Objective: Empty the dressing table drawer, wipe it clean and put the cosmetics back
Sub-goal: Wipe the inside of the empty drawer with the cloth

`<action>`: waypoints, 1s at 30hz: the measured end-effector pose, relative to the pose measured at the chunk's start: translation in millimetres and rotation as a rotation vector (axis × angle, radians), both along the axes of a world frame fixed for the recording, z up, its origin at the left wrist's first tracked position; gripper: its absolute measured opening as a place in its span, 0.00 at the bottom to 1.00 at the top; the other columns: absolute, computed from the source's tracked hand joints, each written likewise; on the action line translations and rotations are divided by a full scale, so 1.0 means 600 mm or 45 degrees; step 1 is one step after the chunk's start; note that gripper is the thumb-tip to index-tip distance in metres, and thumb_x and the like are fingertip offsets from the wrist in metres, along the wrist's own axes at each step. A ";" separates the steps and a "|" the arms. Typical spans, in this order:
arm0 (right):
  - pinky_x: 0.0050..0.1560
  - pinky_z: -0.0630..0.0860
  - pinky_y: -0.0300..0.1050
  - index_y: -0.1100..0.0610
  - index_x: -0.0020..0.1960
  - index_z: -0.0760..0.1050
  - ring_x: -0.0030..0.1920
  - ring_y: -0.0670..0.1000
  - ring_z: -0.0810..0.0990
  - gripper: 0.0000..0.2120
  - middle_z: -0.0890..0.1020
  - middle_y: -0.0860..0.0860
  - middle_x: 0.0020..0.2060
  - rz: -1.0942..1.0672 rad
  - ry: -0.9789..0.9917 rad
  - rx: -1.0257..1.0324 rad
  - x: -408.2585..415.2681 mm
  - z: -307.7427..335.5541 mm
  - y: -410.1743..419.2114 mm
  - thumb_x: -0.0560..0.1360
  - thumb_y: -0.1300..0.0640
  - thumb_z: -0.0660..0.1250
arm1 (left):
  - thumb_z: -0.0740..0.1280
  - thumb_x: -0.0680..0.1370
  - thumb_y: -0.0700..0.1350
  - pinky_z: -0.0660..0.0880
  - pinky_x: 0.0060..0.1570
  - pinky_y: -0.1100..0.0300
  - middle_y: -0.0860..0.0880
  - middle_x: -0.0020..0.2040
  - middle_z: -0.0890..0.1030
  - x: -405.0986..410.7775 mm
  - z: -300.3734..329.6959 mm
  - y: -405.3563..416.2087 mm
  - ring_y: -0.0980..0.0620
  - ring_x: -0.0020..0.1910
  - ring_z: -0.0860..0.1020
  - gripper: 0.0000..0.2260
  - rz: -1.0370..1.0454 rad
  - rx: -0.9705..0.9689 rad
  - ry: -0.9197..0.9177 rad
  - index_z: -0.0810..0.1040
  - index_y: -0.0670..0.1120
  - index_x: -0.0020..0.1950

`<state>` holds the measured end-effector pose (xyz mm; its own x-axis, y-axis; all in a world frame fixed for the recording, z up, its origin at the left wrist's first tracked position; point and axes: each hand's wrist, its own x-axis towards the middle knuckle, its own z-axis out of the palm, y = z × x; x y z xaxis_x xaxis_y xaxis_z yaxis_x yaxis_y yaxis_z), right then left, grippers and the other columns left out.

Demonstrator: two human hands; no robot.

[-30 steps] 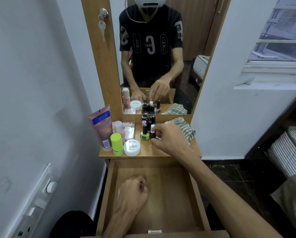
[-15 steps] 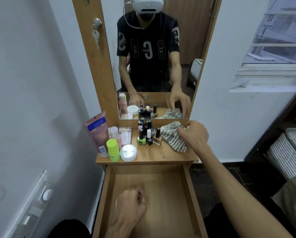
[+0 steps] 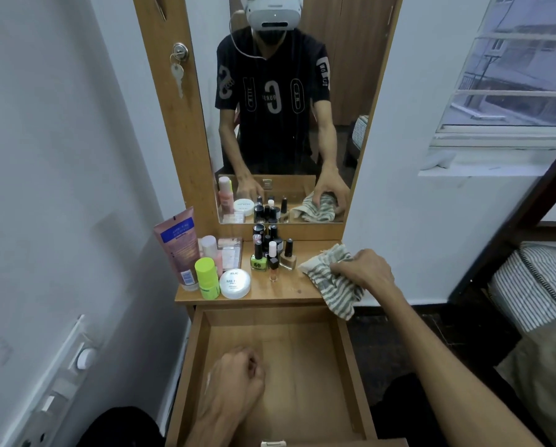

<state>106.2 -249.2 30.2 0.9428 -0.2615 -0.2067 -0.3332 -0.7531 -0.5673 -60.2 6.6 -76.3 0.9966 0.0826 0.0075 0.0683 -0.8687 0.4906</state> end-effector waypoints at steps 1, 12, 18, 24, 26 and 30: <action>0.37 0.73 0.45 0.56 0.45 0.77 0.40 0.51 0.81 0.19 0.84 0.52 0.40 -0.009 -0.028 0.031 -0.016 0.002 -0.007 0.67 0.41 0.74 | 0.65 0.75 0.51 0.76 0.46 0.63 0.59 0.48 0.82 0.001 0.001 0.000 0.59 0.47 0.80 0.07 0.011 -0.020 -0.011 0.81 0.54 0.49; 0.34 0.76 0.31 0.47 0.55 0.73 0.43 0.41 0.81 0.20 0.81 0.43 0.46 0.265 -0.681 0.229 -0.189 0.053 0.039 0.70 0.58 0.80 | 0.73 0.73 0.41 0.79 0.41 0.56 0.55 0.44 0.84 0.006 0.036 0.059 0.52 0.39 0.81 0.05 0.300 -0.181 -0.411 0.84 0.50 0.44; 0.61 0.78 0.47 0.53 0.69 0.71 0.63 0.54 0.76 0.26 0.77 0.54 0.67 0.766 -0.058 -0.635 -0.198 -0.092 0.130 0.74 0.56 0.75 | 0.74 0.71 0.42 0.80 0.46 0.52 0.50 0.50 0.82 0.024 0.026 0.119 0.47 0.47 0.81 0.08 0.398 -0.063 -0.355 0.85 0.47 0.50; 0.53 0.80 0.45 0.53 0.59 0.77 0.53 0.51 0.83 0.17 0.84 0.50 0.54 0.608 0.170 -0.625 -0.190 -0.120 0.138 0.76 0.44 0.70 | 0.74 0.71 0.45 0.76 0.44 0.56 0.55 0.47 0.80 0.021 0.011 0.146 0.50 0.45 0.80 0.12 0.433 -0.314 -0.202 0.77 0.53 0.52; 0.47 0.78 0.42 0.53 0.55 0.78 0.49 0.50 0.83 0.13 0.83 0.48 0.48 0.551 0.170 -0.652 -0.188 -0.119 0.138 0.75 0.46 0.70 | 0.74 0.71 0.43 0.75 0.42 0.55 0.58 0.44 0.80 0.020 0.005 0.150 0.51 0.43 0.80 0.12 0.435 -0.423 -0.193 0.75 0.55 0.50; 0.50 0.80 0.44 0.53 0.54 0.80 0.52 0.51 0.84 0.10 0.84 0.51 0.52 0.465 0.171 -0.739 -0.189 -0.137 0.140 0.77 0.49 0.68 | 0.73 0.72 0.44 0.77 0.42 0.54 0.59 0.45 0.80 0.020 -0.002 0.150 0.52 0.45 0.80 0.13 0.435 -0.464 -0.205 0.76 0.57 0.52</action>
<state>-7.3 -165.3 -51.9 0.9674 -0.0360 -0.2508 -0.0400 -0.9991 -0.0111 -48.2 96.6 -77.3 0.9008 0.4289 0.0684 0.2170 -0.5809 0.7845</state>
